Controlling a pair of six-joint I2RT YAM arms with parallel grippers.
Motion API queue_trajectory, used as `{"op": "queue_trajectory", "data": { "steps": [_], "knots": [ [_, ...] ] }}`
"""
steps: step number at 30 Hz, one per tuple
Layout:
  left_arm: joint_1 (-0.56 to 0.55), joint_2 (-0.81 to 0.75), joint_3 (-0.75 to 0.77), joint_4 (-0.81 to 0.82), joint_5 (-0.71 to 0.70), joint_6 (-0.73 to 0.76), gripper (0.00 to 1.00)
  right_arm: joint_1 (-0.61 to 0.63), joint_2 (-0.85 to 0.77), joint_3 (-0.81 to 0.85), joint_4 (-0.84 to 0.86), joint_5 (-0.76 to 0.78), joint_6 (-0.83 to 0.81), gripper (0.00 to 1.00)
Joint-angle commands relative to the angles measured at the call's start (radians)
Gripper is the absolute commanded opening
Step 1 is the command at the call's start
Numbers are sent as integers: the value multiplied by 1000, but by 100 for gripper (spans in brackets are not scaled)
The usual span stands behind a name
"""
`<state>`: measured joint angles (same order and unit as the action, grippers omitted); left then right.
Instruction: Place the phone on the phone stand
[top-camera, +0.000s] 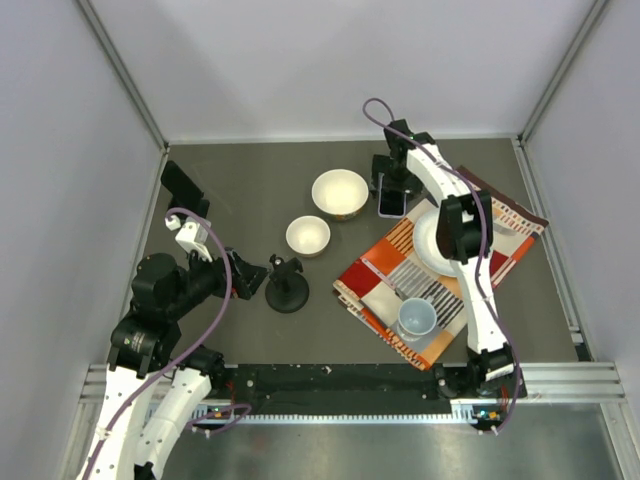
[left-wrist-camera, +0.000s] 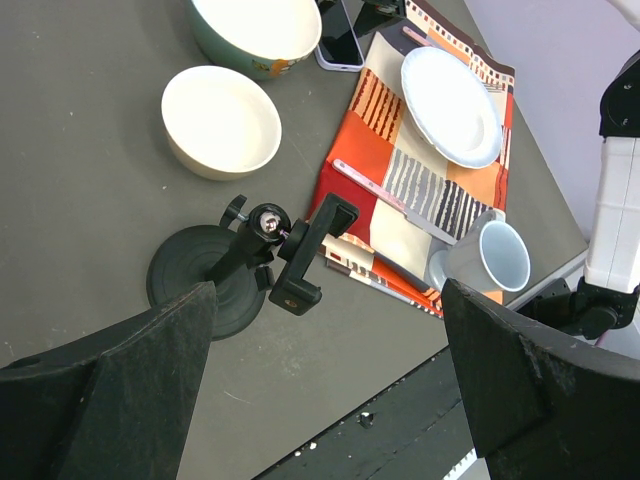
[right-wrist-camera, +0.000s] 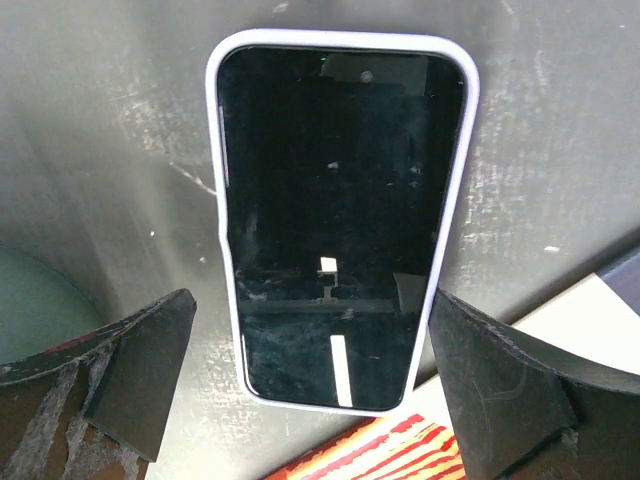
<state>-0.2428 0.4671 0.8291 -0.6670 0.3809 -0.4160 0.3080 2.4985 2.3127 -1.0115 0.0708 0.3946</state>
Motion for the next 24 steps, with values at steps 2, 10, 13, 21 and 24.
{"op": "queue_trajectory", "data": {
  "steps": [2,10,13,21,24],
  "knots": [
    [2,4,-1,38,7,19,98,20,3,20,39,-34,0,99],
    [3,5,-5,47,13,16,98,33,28,-9,-2,118,52,94],
    [3,8,-4,47,13,14,98,34,72,53,-48,109,52,93],
    [2,15,-4,53,23,11,98,22,148,126,-142,1,35,88],
    [2,15,-2,52,24,9,98,16,160,126,-141,-39,35,77]
  ]
}}
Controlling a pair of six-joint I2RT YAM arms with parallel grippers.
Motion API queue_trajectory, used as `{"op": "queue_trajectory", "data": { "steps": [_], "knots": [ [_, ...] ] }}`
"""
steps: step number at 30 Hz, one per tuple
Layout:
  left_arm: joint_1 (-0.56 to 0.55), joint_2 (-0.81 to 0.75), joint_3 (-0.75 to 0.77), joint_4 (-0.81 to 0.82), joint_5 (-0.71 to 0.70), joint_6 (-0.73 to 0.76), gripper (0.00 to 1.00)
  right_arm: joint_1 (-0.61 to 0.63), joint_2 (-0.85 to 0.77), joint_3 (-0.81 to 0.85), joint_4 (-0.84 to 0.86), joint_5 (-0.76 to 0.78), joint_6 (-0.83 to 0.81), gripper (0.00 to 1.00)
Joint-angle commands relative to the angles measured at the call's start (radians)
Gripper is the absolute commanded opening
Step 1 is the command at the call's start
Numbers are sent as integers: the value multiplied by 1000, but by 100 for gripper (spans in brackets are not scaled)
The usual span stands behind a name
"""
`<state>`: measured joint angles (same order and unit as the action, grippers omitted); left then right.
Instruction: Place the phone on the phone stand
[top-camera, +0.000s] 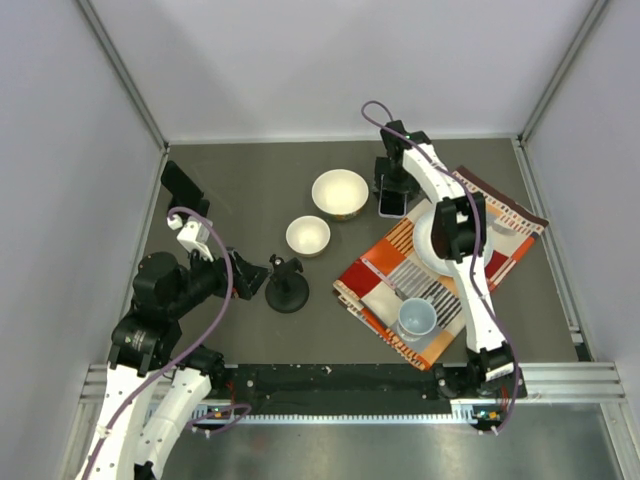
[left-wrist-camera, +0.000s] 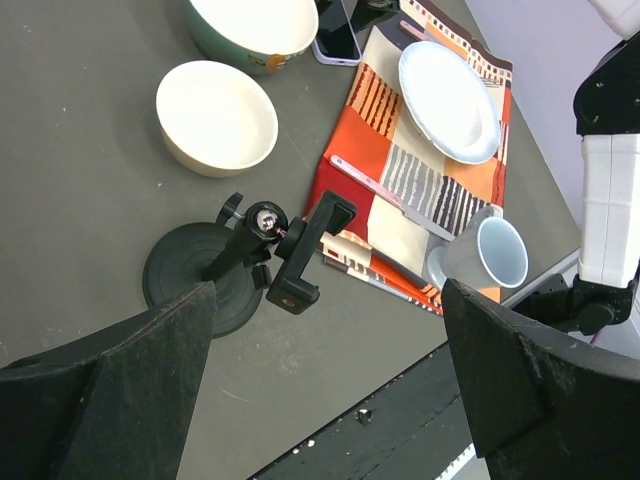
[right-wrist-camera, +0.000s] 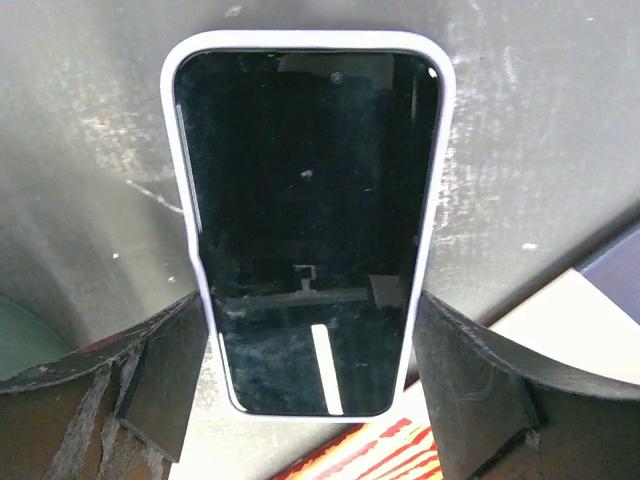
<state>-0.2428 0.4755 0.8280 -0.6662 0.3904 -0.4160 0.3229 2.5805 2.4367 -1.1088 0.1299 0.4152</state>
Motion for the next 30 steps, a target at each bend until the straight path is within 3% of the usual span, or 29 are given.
{"op": "queue_trajectory", "data": {
  "steps": [1,2,5,6,9,30],
  "knots": [
    [2,5,0,51,13,9,98,-1,79,2,-42,-101,14,72],
    [2,5,2,51,13,9,98,-1,79,4,-43,-98,14,66],
    [0,-1,5,47,11,8,98,-7,81,15,-40,-104,14,38],
    [2,-3,5,45,11,6,98,-8,78,19,-37,-99,16,23],
    [2,-5,6,42,7,8,98,-10,58,24,-23,-78,1,0],
    [2,-11,22,19,-8,19,98,-18,-287,-298,363,-44,13,0]
  ]
}}
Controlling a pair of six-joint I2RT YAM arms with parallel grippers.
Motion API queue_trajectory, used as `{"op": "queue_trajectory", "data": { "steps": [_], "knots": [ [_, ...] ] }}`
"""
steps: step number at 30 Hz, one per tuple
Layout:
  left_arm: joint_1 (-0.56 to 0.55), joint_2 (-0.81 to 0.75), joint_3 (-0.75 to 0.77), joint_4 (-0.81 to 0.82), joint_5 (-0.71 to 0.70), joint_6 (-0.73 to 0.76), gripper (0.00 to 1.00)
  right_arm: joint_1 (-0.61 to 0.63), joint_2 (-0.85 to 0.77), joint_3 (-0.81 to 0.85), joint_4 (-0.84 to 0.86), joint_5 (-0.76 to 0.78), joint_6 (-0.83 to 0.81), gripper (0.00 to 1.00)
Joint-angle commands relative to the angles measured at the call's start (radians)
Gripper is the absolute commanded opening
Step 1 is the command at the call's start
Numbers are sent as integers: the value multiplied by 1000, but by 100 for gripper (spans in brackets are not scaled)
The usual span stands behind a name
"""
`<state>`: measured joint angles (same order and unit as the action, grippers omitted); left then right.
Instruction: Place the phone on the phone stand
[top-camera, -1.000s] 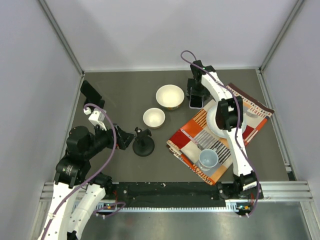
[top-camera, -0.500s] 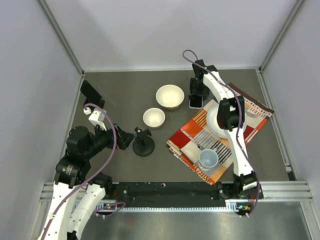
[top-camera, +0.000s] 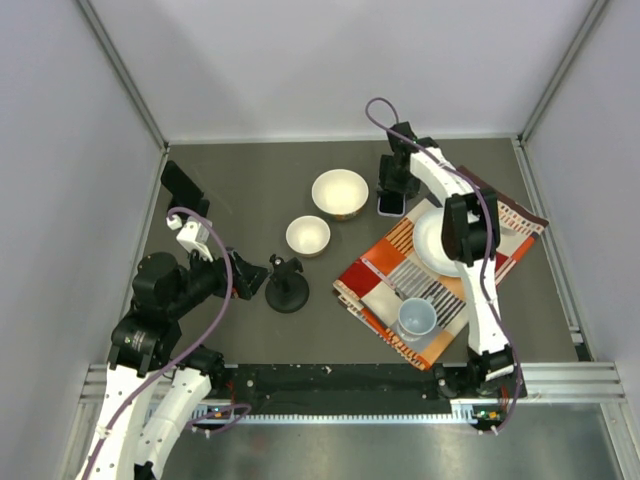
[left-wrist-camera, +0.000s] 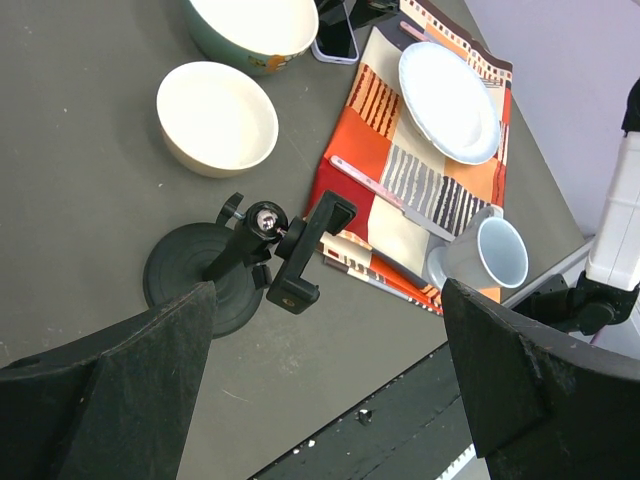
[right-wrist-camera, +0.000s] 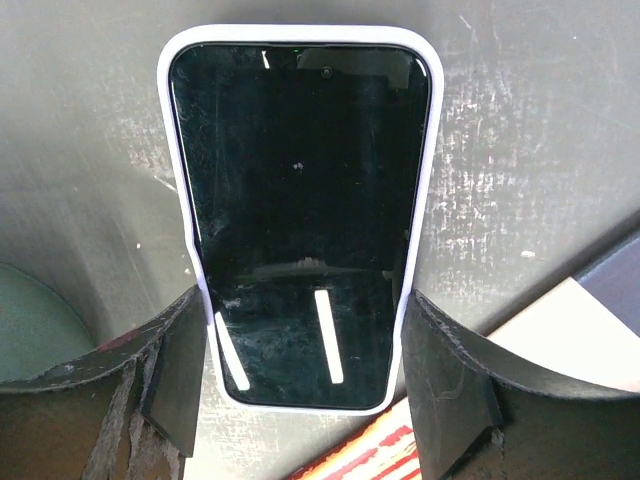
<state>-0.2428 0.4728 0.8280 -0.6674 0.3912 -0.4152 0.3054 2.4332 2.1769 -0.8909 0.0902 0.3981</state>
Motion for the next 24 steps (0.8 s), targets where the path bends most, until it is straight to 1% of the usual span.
{"op": "queue_trajectory", "data": {
  "steps": [1,6,10,11,13,16,19,20,22,24],
  "knots": [
    [2,-10,23,19,-9,18,98,-2,-149,-52,158,-6,31,0],
    [2,-8,25,19,-8,18,98,-15,-215,-178,268,-40,54,0],
    [2,-11,23,17,-9,18,98,-20,-313,-328,453,-53,61,0],
    [2,-11,23,17,-9,18,98,-20,-332,-385,486,-53,61,0],
    [2,-11,23,17,-8,16,98,-22,-376,-434,527,-46,61,0],
    [2,-11,23,17,-6,15,98,-23,-428,-535,648,-52,47,0],
    [2,-11,23,20,0,12,98,-31,-508,-656,802,-82,39,0],
    [2,-10,25,22,1,12,98,-32,-549,-724,885,-87,39,0],
    [2,-10,28,23,3,12,98,-41,-588,-825,996,-133,39,0],
    [2,-10,34,26,5,12,98,-48,-638,-890,1146,-153,33,0]
  ]
}}
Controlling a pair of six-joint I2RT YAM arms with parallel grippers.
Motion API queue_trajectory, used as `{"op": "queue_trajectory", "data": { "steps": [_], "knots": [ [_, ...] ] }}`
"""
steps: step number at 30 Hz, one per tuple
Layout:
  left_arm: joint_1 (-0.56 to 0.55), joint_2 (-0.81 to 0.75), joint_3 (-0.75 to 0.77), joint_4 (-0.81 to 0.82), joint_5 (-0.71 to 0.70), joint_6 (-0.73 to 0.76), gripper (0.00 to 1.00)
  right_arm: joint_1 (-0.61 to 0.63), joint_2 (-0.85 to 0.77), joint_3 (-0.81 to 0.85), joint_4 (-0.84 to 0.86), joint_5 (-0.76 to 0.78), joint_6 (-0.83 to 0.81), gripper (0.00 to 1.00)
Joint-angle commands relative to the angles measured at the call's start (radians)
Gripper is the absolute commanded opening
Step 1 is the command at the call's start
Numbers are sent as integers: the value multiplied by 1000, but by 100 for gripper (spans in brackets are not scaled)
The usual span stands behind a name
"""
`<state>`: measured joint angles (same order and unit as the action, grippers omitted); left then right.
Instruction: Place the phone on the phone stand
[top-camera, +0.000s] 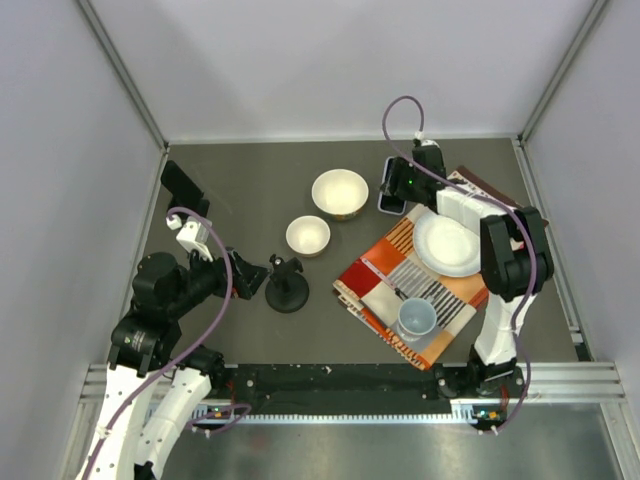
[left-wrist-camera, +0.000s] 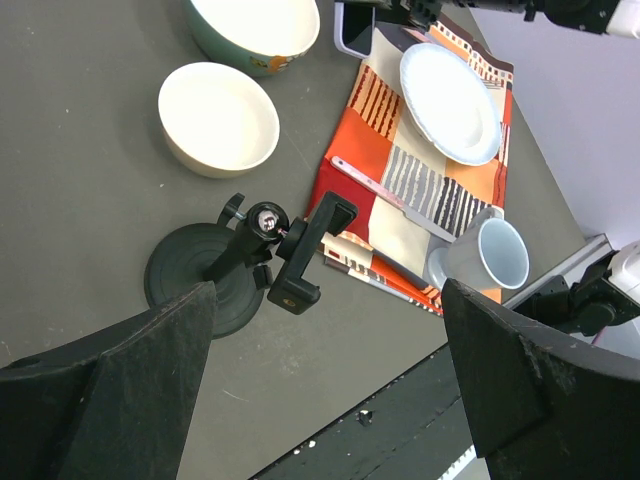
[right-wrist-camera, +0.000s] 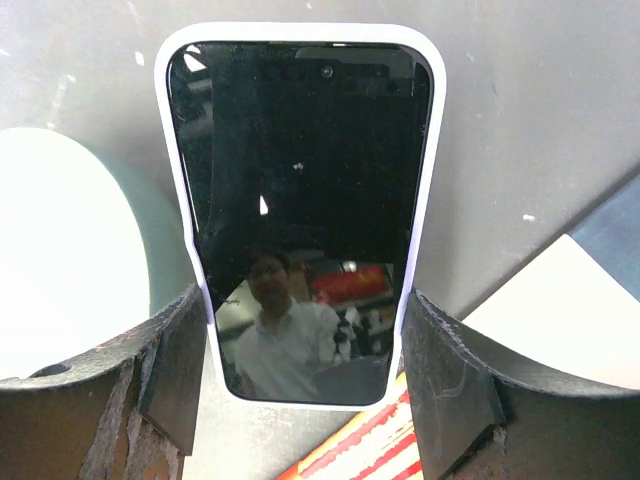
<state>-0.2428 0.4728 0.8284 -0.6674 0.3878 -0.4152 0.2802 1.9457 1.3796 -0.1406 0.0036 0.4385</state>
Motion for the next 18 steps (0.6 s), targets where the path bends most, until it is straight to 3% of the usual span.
{"op": "queue_trajectory", "data": {
  "steps": [1,9,13,18],
  "knots": [
    [2,-10,35,26,8,13,98,-22,-165,-143,438,-80,-12,0],
    [2,13,69,80,63,-2,98,-22,-301,-293,653,-166,-49,0],
    [2,41,68,184,146,-62,99,-21,-431,-399,716,-238,-32,0],
    [0,99,46,440,278,-201,98,-6,-589,-502,720,-368,-21,0]
  ]
}}
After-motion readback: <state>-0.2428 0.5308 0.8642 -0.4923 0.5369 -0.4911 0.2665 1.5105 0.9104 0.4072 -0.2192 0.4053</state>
